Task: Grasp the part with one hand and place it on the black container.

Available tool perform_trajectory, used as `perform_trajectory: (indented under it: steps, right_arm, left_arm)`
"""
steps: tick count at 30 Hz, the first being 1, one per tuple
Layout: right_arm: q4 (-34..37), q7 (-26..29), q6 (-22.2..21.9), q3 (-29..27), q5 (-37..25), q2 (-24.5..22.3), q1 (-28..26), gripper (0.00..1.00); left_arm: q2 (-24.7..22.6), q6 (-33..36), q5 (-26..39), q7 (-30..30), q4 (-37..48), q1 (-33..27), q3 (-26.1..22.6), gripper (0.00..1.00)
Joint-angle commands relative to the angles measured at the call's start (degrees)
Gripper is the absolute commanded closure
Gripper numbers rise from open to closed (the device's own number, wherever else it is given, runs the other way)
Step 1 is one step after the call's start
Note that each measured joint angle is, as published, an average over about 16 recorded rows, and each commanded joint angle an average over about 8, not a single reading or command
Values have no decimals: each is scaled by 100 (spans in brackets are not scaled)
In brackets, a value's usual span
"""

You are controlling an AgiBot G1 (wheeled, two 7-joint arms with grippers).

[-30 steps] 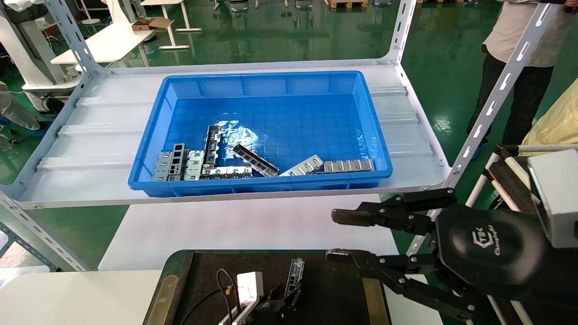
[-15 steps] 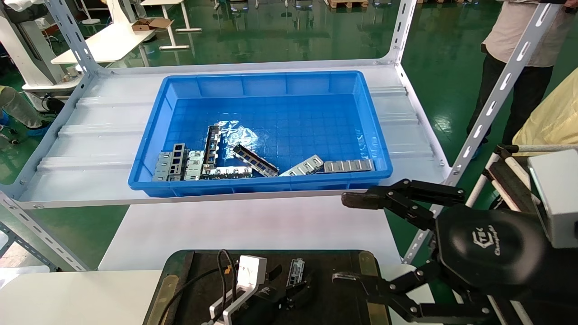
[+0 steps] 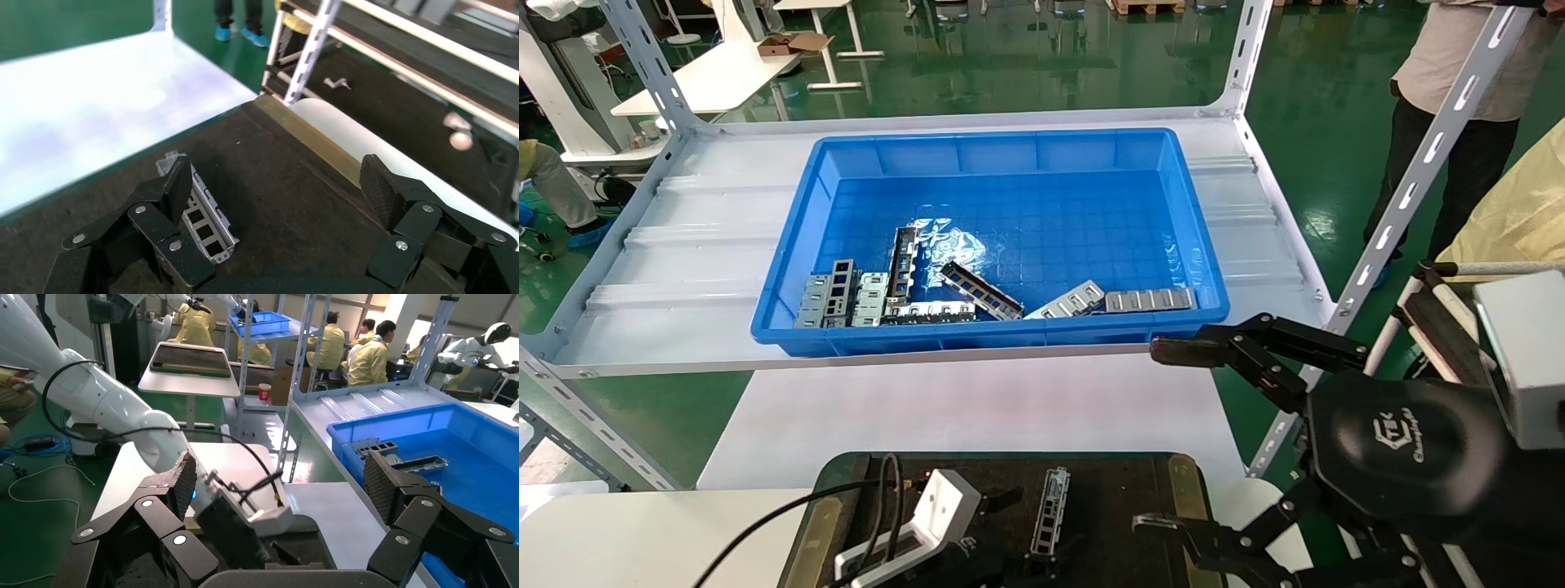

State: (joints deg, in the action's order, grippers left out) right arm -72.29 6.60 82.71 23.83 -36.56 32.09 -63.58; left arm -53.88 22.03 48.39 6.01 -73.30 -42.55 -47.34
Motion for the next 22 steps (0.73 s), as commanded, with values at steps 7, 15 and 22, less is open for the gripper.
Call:
perform_trajectory:
  steps: [7,15,22]
  right_arm:
    - [0,0,0,0,0,0,0,0]
    - [0,0,0,0,0,0,0,0]
    - [0,0,0,0,0,0,0,0]
  left_arm:
    - [463,1173,-311,-820,-10,196,546,0]
    - [822,1857,-687,-1302,-42,482,919,0]
    - [1027,2063,-856,-1453,-170,658,1071,0]
